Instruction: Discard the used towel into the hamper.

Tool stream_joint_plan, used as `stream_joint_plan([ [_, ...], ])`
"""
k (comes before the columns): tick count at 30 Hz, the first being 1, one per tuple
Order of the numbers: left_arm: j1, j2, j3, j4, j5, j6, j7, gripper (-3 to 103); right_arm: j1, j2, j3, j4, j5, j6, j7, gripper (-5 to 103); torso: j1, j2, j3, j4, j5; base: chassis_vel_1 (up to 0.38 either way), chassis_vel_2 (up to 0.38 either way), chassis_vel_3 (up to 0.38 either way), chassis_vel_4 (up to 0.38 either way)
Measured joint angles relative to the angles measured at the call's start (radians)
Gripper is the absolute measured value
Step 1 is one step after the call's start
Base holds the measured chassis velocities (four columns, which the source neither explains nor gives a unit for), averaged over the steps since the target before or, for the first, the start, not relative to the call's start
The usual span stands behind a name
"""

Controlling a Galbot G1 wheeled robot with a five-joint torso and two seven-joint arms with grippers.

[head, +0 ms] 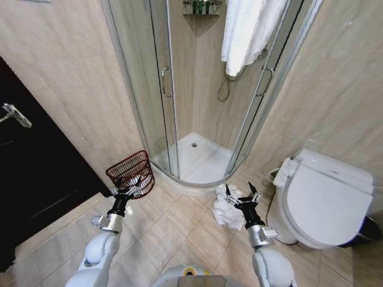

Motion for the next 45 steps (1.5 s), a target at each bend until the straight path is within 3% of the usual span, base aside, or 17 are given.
stream_joint_plan([
  [45, 0.004, 0.003, -0.011, 0.005, -0.005, -0.008, 0.016, 100, 0.003, 0.0, 0.011, -0.002, -0.006, 0.005, -0.039, 100, 0.103, 0.221, 0.117, 0.0, 0.0, 0.013, 0.012, -0.014, -0.012],
])
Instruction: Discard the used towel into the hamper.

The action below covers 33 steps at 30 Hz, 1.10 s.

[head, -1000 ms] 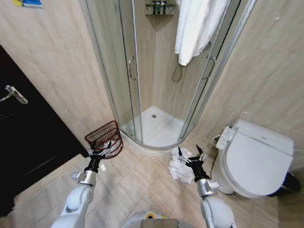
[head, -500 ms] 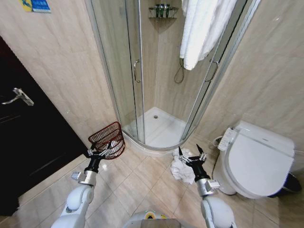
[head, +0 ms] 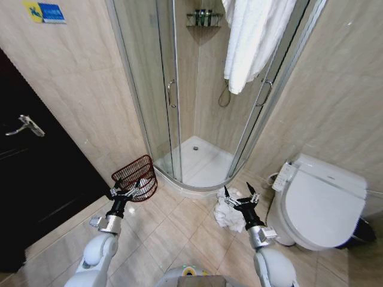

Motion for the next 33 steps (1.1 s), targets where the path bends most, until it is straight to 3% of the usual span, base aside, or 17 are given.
stream_joint_plan([
  [33, 0.005, 0.0, -0.002, 0.007, -0.001, -0.006, 0.018, 100, 0.017, 0.0, -0.01, -0.01, -0.019, -0.006, -0.005, 100, 0.087, 0.188, 0.101, -0.0001, 0.0, 0.0, 0.0, 0.0, 0.0],
])
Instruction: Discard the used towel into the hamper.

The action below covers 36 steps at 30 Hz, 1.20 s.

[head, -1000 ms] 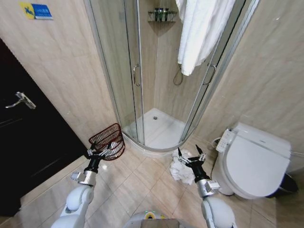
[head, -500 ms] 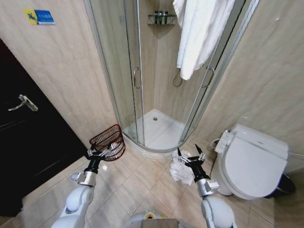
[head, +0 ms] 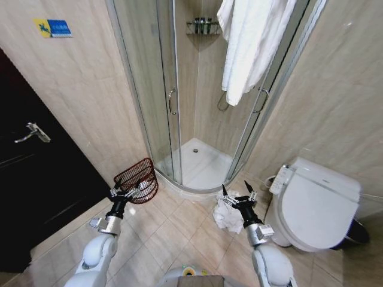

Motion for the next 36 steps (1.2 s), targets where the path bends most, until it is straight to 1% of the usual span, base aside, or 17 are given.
stream_joint_plan([
  [3, 0.0, 0.0, 0.0, 0.001, 0.0, 0.0, 0.0, 100, -0.002, 0.0, 0.0, -0.002, 0.0, 0.001, 0.001, 100, 0.007, 0.015, 0.008, 0.0001, 0.0001, 0.052, 0.068, -0.07, -0.051],
  [7, 0.0, 0.002, -0.002, 0.0, 0.0, 0.001, 0.001, 100, 0.0, 0.0, -0.001, -0.003, 0.001, 0.004, 0.003, 100, 0.023, 0.049, 0.026, 0.0002, 0.0002, 0.107, 0.109, -0.112, -0.108],
  [8, 0.0, 0.002, -0.002, 0.0, 0.0, 0.001, 0.001, 100, 0.0, 0.0, -0.001, -0.003, 0.001, 0.004, 0.003, 100, 0.023, 0.049, 0.026, 0.0002, 0.0002, 0.16, 0.133, -0.136, -0.124],
  [11, -0.001, 0.002, 0.001, -0.001, -0.002, -0.003, 0.001, 100, 0.004, 0.0, -0.001, -0.004, 0.012, 0.01, 0.007, 100, 0.033, 0.07, 0.037, 0.0002, -0.0003, 0.153, 0.148, -0.139, -0.16],
  [16, 0.0, -0.001, 0.011, -0.008, 0.0, -0.003, 0.001, 100, 0.004, 0.0, -0.001, 0.002, 0.025, -0.001, 0.03, 100, 0.037, 0.078, 0.042, 0.0001, -0.0004, 0.122, 0.102, -0.105, -0.14],
  [19, -0.004, -0.005, 0.017, -0.02, 0.001, 0.003, -0.006, 100, 0.045, -0.001, 0.019, 0.031, 0.049, -0.06, 0.062, 100, 0.036, 0.078, 0.042, 0.0001, -0.0001, 0.018, 0.017, -0.007, -0.009],
  [20, -0.004, -0.005, 0.017, -0.02, 0.001, 0.003, -0.006, 100, 0.045, -0.001, 0.019, 0.031, 0.049, -0.06, 0.062, 100, 0.036, 0.078, 0.042, 0.0001, -0.0001, 0.0, 0.0, 0.0, 0.0],
  [22, -0.005, -0.005, 0.015, -0.031, -0.001, 0.011, -0.009, 100, 0.089, -0.017, 0.027, 0.048, 0.08, -0.113, 0.087, 100, 0.036, 0.077, 0.041, 0.0, 0.0003, -0.025, -0.036, 0.015, 0.016],
  [24, -0.005, -0.006, 0.008, -0.042, -0.002, 0.016, -0.014, 100, 0.141, -0.049, 0.031, 0.067, 0.128, -0.185, 0.129, 100, 0.035, 0.075, 0.041, 0.0, 0.0004, -0.05, -0.055, 0.034, 0.034],
  [25, -0.005, -0.006, 0.008, -0.042, -0.002, 0.016, -0.014, 100, 0.141, -0.049, 0.031, 0.067, 0.128, -0.185, 0.129, 100, 0.035, 0.075, 0.041, 0.0, 0.0004, -0.05, -0.055, 0.035, 0.036],
  [27, -0.001, -0.006, 0.002, -0.053, -0.002, 0.019, -0.022, 100, 0.194, -0.096, 0.043, 0.086, 0.171, -0.255, 0.151, 100, 0.035, 0.074, 0.04, 0.0001, 0.0003, 0.0, 0.0, 0.0, 0.0],
  [28, -0.001, -0.006, 0.002, -0.053, -0.002, 0.019, -0.022, 100, 0.194, -0.096, 0.043, 0.086, 0.171, -0.255, 0.151, 100, 0.035, 0.074, 0.04, 0.0001, 0.0003, 0.0, 0.0, 0.0, 0.0],
  [30, 0.001, -0.006, -0.001, -0.056, -0.002, 0.02, -0.027, 100, 0.24, -0.153, 0.057, 0.087, 0.195, -0.308, 0.163, 100, 0.034, 0.072, 0.039, 0.0002, 0.0001, 0.0, 0.0, 0.0, 0.0],
  [31, 0.001, -0.006, -0.001, -0.057, -0.002, 0.02, -0.028, 100, 0.261, -0.186, 0.066, 0.078, 0.197, -0.321, 0.165, 100, 0.033, 0.071, 0.038, 0.0002, 0.0, 0.0, 0.0, 0.0, 0.0],
  [33, 0.0, -0.006, -0.001, -0.057, -0.002, 0.02, -0.029, 100, 0.27, -0.201, 0.069, 0.074, 0.199, -0.328, 0.167, 100, 0.033, 0.071, 0.038, 0.0003, 0.0, 0.0, 0.0, 0.0, 0.0],
  [34, -0.004, -0.006, 0.004, -0.057, -0.002, 0.021, -0.029, 100, 0.296, -0.242, 0.077, 0.07, 0.215, -0.354, 0.181, 100, 0.033, 0.07, 0.038, 0.0003, 0.0004, 0.0, 0.0, 0.0, 0.0],
  [36, -0.024, -0.001, 0.023, -0.055, -0.001, 0.028, -0.029, 100, 0.345, -0.29, 0.107, 0.08, 0.253, -0.406, 0.2, 100, 0.032, 0.069, 0.037, 0.0002, 0.0003, 0.0, 0.0, 0.0, 0.0],
])
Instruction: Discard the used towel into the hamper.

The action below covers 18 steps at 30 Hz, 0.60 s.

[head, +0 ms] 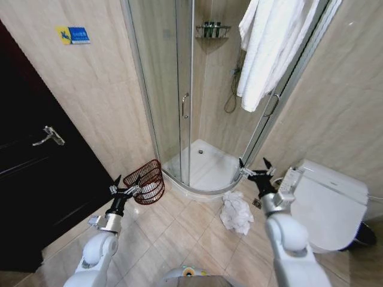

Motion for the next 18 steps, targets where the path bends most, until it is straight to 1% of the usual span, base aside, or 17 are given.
stream_joint_plan([
  [1, 0.0, 0.0, 0.0, 0.0, 0.0, 0.0, 0.0, 100, 0.0, 0.0, 0.0, 0.0, 0.0, 0.0, 0.0, 100, 0.0, 0.0, 0.0, 0.0, 0.0, 0.0, 0.0, 0.0, 0.0],
  [2, -0.014, 0.005, 0.014, 0.003, 0.0, 0.009, 0.003, 100, 0.037, -0.03, 0.031, 0.013, 0.027, -0.044, 0.006, 100, 0.0, -0.001, 0.0, -0.0009, -0.0001, 0.0, 0.0, 0.0, 0.0],
  [4, -0.019, 0.008, 0.017, 0.003, 0.0, 0.013, 0.008, 100, 0.106, -0.095, 0.049, 0.017, 0.09, -0.095, 0.023, 100, -0.001, -0.001, -0.001, -0.0006, -0.0002, 0.0, 0.0, 0.0, 0.0],
  [5, -0.019, 0.008, 0.017, 0.003, 0.0, 0.013, 0.008, 100, 0.106, -0.095, 0.049, 0.017, 0.09, -0.095, 0.023, 100, -0.001, -0.001, -0.001, -0.0006, -0.0002, 0.0, 0.0, 0.0, 0.0],
  [7, -0.015, 0.008, 0.013, 0.0, -0.001, 0.014, 0.008, 100, 0.183, -0.163, 0.052, 0.011, 0.172, -0.151, 0.044, 100, -0.001, -0.002, -0.001, 0.0, -0.0002, 0.0, 0.0, 0.0, 0.0],
  [8, -0.012, 0.007, 0.01, -0.001, -0.001, 0.014, 0.007, 100, 0.214, -0.196, 0.05, 0.002, 0.207, -0.163, 0.052, 100, -0.001, -0.003, -0.002, 0.0, -0.0001, 0.0, 0.0, 0.0, 0.0],
  [9, -0.012, 0.007, 0.01, -0.001, -0.001, 0.014, 0.007, 100, 0.214, -0.196, 0.05, 0.002, 0.207, -0.163, 0.052, 100, -0.001, -0.003, -0.002, 0.0, -0.0001, 0.0, 0.0, 0.0, 0.0],
  [11, -0.004, 0.0, 0.005, -0.001, 0.002, 0.014, -0.001, 100, 0.269, -0.251, 0.037, -0.027, 0.259, -0.176, 0.061, 100, -0.001, -0.003, -0.002, 0.0001, 0.0, 0.0, 0.0, 0.0, 0.0],
  [12, -0.004, 0.0, 0.005, -0.001, 0.002, 0.014, -0.001, 100, 0.269, -0.251, 0.037, -0.027, 0.259, -0.176, 0.061, 100, -0.001, -0.003, -0.002, 0.0001, 0.0, 0.0, 0.0, 0.0, 0.0],
  [15, 0.01, -0.025, -0.003, 0.004, 0.029, 0.012, -0.013, 100, 0.381, -0.33, 0.003, -0.108, 0.324, -0.178, 0.059, 100, -0.002, -0.004, -0.002, -0.0002, 0.0003, 0.0, 0.0, 0.0, 0.0],
  [16, 0.01, -0.025, -0.003, 0.004, 0.029, 0.012, -0.013, 100, 0.381, -0.33, 0.003, -0.108, 0.324, -0.178, 0.059, 100, -0.002, -0.004, -0.002, -0.0002, 0.0003, 0.0, 0.0, 0.0, 0.0],
  [18, 0.022, -0.044, -0.01, 0.006, 0.05, 0.013, -0.015, 100, 0.48, -0.38, -0.021, -0.166, 0.356, -0.178, 0.044, 100, -0.002, -0.005, -0.003, -0.0002, 0.0004, 0.0, 0.0, 0.0, 0.0],
])
